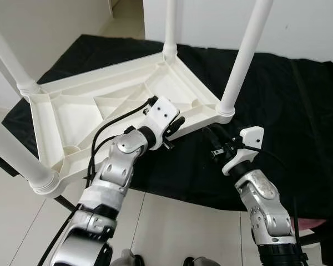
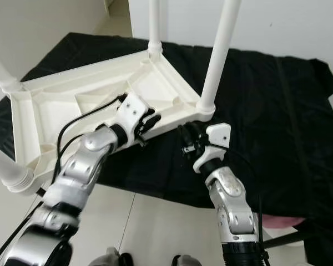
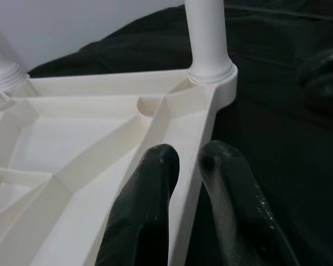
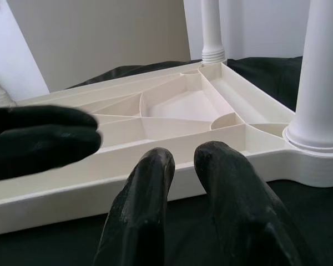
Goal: Building children table
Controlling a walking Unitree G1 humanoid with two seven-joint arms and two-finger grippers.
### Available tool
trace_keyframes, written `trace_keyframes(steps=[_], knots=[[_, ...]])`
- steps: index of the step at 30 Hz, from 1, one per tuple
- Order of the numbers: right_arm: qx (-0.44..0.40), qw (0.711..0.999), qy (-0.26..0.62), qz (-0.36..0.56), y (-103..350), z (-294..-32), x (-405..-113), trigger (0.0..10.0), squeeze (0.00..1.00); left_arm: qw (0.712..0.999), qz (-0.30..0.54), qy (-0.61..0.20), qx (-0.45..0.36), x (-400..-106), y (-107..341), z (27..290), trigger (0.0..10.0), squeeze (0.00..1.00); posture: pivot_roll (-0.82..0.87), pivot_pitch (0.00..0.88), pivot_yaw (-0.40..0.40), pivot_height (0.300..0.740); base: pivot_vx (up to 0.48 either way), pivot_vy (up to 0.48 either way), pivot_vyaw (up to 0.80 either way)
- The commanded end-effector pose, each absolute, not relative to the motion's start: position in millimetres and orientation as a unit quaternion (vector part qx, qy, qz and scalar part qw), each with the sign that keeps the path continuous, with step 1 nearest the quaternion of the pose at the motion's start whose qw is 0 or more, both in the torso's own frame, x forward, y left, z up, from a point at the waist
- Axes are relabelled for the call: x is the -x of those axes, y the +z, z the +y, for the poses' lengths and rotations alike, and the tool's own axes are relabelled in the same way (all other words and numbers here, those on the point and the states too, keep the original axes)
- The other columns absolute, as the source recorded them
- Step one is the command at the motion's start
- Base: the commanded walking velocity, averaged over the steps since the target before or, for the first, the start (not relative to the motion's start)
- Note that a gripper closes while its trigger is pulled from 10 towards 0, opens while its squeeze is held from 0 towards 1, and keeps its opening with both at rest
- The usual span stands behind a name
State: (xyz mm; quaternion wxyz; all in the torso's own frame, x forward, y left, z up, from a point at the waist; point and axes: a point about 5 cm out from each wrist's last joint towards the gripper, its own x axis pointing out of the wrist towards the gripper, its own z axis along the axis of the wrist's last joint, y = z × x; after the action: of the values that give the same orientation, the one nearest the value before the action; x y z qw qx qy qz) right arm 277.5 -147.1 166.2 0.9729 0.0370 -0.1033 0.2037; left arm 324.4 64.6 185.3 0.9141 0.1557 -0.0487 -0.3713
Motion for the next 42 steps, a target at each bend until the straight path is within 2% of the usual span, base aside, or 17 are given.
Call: trace_keyframes(steps=[1, 6, 10, 11, 17, 18, 26, 36, 37, 39, 40, 42], knots=[[-0.039, 0.972, 0.211, -0.100, 164.0, -144.8, -276.9, 10.0, 0.00, 0.908, -0.046, -0.386, -0.153, -320.4, 186.6, 64.6, 10.0, 0.00, -0.11, 0.080, 0.056, 0.740, 0.000, 0.000, 0.00], [-0.036, 0.971, 0.217, -0.098, 163.2, -144.7, -277.0, 10.0, 0.00, 0.893, -0.032, -0.415, -0.172, -301.5, 182.9, 82.9, 10.0, 0.00, -0.10, 0.079, 0.050, 0.740, 0.000, 0.000, 0.00], [-0.035, 0.970, 0.219, -0.097, 162.9, -144.8, -277.6, 10.0, 0.00, 0.892, -0.012, -0.411, -0.187, -297.0, 178.7, 94.9, 10.0, 0.00, -0.09, 0.080, 0.041, 0.740, 0.000, 0.000, 0.00], [-0.034, 0.970, 0.221, -0.097, 163.0, -144.6, -278.4, 10.0, 0.00, 0.899, 0.009, -0.385, -0.206, -298.3, 176.1, 107.7, 10.0, 1.00, -0.09, 0.080, 0.041, 0.740, 0.000, 0.000, 0.00], [-0.034, 0.970, 0.220, -0.098, 163.5, -144.8, -279.0, 10.0, 0.00, 0.904, 0.035, -0.355, -0.236, -299.3, 173.7, 121.0, 10.0, 1.00, -0.08, 0.085, 0.039, 0.740, 0.000, 0.000, 0.00], [-0.035, 0.970, 0.220, -0.098, 163.6, -144.9, -279.1, 10.0, 0.00, 0.909, 0.046, -0.335, -0.244, -302.2, 171.2, 126.3, 10.0, 0.00, -0.08, 0.085, 0.039, 0.740, 0.000, 0.000, 0.00], [-0.033, 0.970, 0.218, -0.099, 164.1, -146.2, -279.3, 10.0, 0.00, 0.918, 0.092, -0.277, -0.270, -308.4, 159.9, 141.3, 10.0, 0.00, -0.08, 0.088, 0.038, 0.740, 0.000, 0.000, 0.00], [-0.031, 0.971, 0.215, -0.102, 165.7, -147.5, -279.6, 10.0, 0.00, 0.907, 0.116, -0.278, -0.296, -307.6, 152.2, 141.3, 10.0, 0.00, -0.10, 0.090, 0.042, 0.740, 0.000, 0.000, 0.00], [-0.031, 0.971, 0.214, -0.103, 165.8, -147.5, -279.6, 10.0, 0.00, 0.906, 0.118, -0.278, -0.296, -307.7, 151.1, 140.8, 6.0, 0.00, -0.10, 0.090, 0.044, 0.740, 0.000, 0.000, 0.00], [-0.031, 0.971, 0.214, -0.103, 165.9, -147.5, -279.6, 10.0, 0.00, 0.906, 0.119, -0.280, -0.296, -307.8, 150.4, 140.4, 6.0, 0.00, -0.10, 0.090, 0.044, 0.740, 0.000, 0.000, 0.00], [-0.032, 0.971, 0.213, -0.103, 165.8, -147.4, -279.6, 10.0, 0.00, 0.905, 0.121, -0.280, -0.297, -308.0, 149.6, 140.1, 0.2, 0.00, -0.10, 0.090, 0.047, 0.740, 0.000, 0.000, 0.00], [-0.032, 0.971, 0.213, -0.103, 165.8, -147.4, -279.6, 10.0, 0.00, 0.905, 0.121, -0.280, -0.297, -308.0, 149.6, 140.1, 0.2, 0.00, -0.10, 0.090, 0.047, 0.740, 0.000, 0.000, 0.00]])
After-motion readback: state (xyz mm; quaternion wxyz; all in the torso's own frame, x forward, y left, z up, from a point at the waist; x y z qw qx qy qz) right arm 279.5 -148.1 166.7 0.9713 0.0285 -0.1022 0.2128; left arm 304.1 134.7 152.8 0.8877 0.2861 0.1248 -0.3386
